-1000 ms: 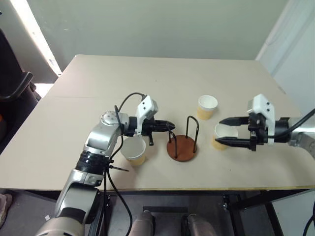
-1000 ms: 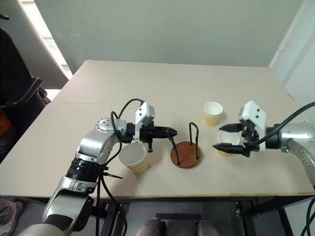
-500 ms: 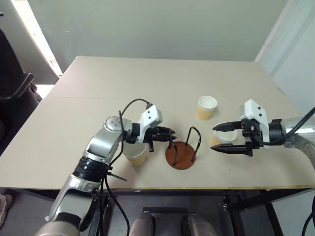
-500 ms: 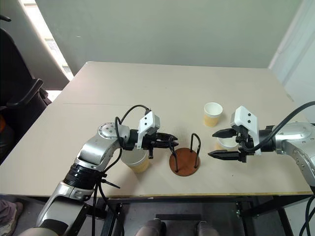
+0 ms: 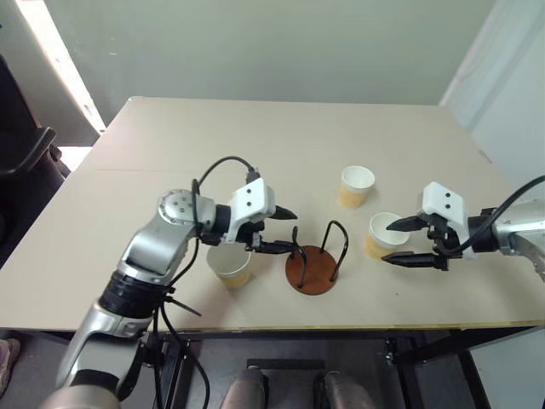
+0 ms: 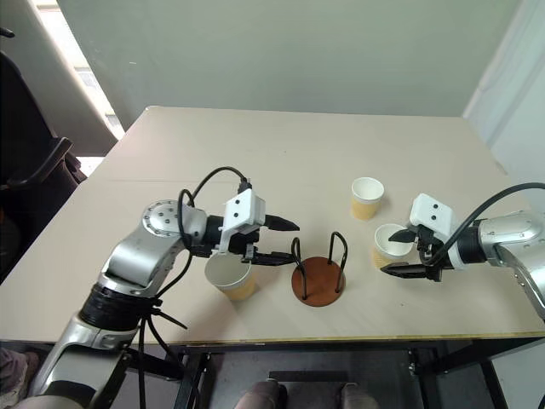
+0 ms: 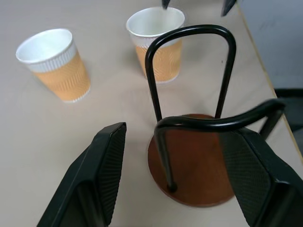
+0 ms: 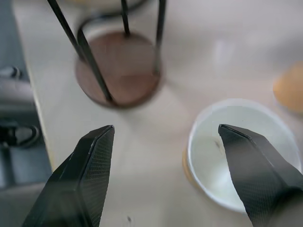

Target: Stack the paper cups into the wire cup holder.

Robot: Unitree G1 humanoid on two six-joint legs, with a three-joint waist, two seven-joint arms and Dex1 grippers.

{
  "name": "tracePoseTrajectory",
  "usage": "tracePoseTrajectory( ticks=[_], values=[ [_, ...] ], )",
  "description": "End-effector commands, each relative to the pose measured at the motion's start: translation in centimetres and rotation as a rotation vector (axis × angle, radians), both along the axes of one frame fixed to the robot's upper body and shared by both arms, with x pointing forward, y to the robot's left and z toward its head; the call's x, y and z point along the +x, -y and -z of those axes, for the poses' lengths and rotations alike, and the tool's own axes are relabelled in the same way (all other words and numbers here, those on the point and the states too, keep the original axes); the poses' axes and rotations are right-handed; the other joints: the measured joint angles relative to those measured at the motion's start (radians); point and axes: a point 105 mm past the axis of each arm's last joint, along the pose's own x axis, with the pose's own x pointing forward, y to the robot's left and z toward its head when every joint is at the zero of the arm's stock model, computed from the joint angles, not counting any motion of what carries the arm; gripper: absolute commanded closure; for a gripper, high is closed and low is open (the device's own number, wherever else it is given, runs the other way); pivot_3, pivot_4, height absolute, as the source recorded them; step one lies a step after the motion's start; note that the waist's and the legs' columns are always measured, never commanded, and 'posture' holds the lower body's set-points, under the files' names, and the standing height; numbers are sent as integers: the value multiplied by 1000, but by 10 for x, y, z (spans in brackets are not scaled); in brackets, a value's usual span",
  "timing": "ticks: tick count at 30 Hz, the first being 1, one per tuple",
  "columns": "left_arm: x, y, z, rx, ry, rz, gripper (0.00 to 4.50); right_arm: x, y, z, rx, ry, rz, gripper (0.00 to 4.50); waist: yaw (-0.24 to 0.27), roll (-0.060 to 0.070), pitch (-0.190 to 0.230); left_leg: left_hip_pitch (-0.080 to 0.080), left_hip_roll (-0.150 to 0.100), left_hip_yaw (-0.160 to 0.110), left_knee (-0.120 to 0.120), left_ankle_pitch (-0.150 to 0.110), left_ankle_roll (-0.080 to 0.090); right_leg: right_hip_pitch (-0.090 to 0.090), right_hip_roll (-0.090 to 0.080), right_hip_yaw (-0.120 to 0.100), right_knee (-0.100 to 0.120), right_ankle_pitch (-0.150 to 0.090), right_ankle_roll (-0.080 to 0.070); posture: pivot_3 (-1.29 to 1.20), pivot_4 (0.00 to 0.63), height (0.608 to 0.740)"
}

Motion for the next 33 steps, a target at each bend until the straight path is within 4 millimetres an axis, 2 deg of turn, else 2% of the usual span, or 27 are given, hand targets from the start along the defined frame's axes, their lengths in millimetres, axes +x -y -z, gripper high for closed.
tracePoseTrajectory(
  ticks=[1,7,8,10,17,18,21,23,25,26,28,30,31,33],
  values=[
    [-4,-10,-23,-13,88,-16,1248,6,-1,-4,-52,43,-33,862,-1,0,0,0,0,0,0,0,0,0,0,0,0,0,0,0,150,740],
    [-4,-42,-34,33,141,-124,1248,26,-1,7,-115,67,-22,862,-7,0,0,1,1,0,-1,-2,0,-1,0,0,0,0,-1,0,150,740],
    [-5,-48,-36,36,146,-144,1226,27,-3,9,-120,61,-33,1042,-7,0,0,1,1,0,-1,-3,0,-2,0,0,0,0,-2,0,150,740],
    [-9,-58,-40,38,151,-176,1220,26,-5,12,-123,50,-57,1472,-7,0,0,1,1,0,-1,-4,0,-2,0,0,1,0,-3,0,150,740],
    [-28,-78,-51,52,166,-243,1220,28,-14,9,-152,60,-118,4008,-9,0,0,1,2,0,-1,-8,-2,-4,0,-1,1,-2,-7,0,150,740],
    [-30,-79,-52,52,166,-245,1220,29,-14,3,-154,76,-126,4395,-8,0,0,1,2,0,-1,-9,-2,-4,0,-1,1,-3,-7,0,150,740],
    [-33,-84,-55,52,164,-266,1220,24,-15,-17,-150,125,-181,4452,-8,0,0,1,2,0,-1,-9,-3,-4,0,-1,2,-3,-8,0,150,740],
    [-33,-91,-56,53,161,-294,1220,19,-17,-41,-128,176,-232,4452,-9,1,0,1,2,0,-2,-9,-3,-5,0,-1,2,-5,-10,0,150,740],
    [-32,-98,-55,67,159,-320,1220,13,-19,-78,-105,261,-286,4452,-10,2,1,1,2,0,-2,-9,-3,-5,0,-1,2,-6,-13,0,150,740],
    [-32,-99,-55,71,158,-326,1220,11,-20,-88,-98,286,-303,4452,-11,2,1,1,2,0,-2,-10,-3,-6,0,-1,3,-7,-14,0,150,740],
    [-32,-102,-55,70,156,-334,1220,-2,-34,-122,-39,356,-418,4452,-13,2,1,1,3,0,-3,-10,-4,-6,0,-1,3,-11,-21,0,150,740],
    [-31,-102,-53,68,153,-336,1220,-13,-51,-143,2,412,-547,4452,-16,1,1,1,3,0,-4,-10,-4,-7,1,-1,4,-11,-22,0,150,740],
    [-31,-102,-53,68,152,-336,1220,-15,-56,-147,13,426,-580,4452,-17,1,0,1,4,0,-4,-10,-4,-7,2,-1,4,-12,-23,0,150,740],
    [-29,-99,-49,65,148,-330,1220,-33,-86,-152,85,386,-768,4452,-20,0,0,2,7,0,-4,-11,-5,-7,5,-2,4,-12,-26,0,150,740]
  ],
)
